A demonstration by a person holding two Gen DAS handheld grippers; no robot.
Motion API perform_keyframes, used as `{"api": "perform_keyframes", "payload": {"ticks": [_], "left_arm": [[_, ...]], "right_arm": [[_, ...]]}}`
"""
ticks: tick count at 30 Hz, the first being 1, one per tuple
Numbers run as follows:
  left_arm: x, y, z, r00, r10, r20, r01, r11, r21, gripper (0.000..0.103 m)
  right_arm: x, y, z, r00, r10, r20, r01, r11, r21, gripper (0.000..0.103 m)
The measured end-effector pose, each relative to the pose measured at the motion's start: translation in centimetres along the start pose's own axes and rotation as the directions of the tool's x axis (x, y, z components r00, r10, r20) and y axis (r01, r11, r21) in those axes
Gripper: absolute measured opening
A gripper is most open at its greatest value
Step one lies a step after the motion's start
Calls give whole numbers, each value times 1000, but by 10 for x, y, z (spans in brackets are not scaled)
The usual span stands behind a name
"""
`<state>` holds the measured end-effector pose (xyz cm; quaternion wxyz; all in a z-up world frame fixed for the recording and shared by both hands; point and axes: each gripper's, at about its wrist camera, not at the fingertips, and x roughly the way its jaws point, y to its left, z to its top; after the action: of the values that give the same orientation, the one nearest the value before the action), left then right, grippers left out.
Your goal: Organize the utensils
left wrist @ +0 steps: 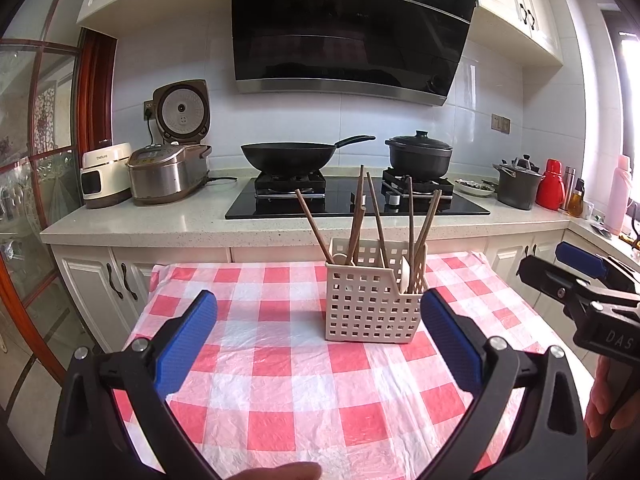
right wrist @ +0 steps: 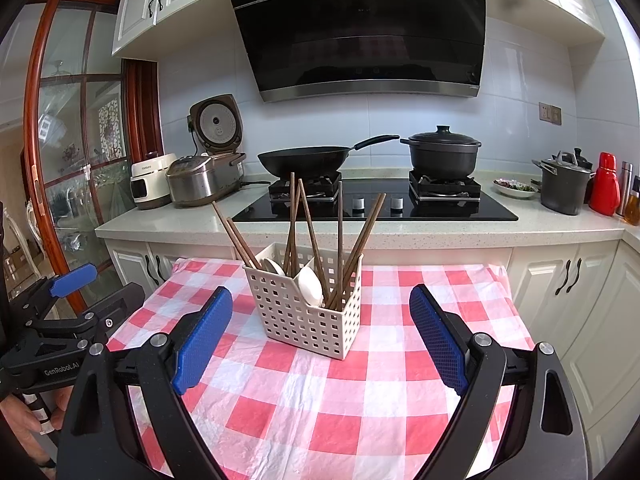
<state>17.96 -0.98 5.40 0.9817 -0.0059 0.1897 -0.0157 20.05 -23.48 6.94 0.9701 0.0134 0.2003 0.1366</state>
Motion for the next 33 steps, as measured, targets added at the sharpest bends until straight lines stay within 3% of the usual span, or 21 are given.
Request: {"api": "perform_keyframes", "payload": {"ticks": [33], "left_arm": [[-1,1,1,1000,-25,-5,26,1000,5,98]], "right_arm": [[-2,0,3,1000,4,2,-4,1000,-3,85]]}}
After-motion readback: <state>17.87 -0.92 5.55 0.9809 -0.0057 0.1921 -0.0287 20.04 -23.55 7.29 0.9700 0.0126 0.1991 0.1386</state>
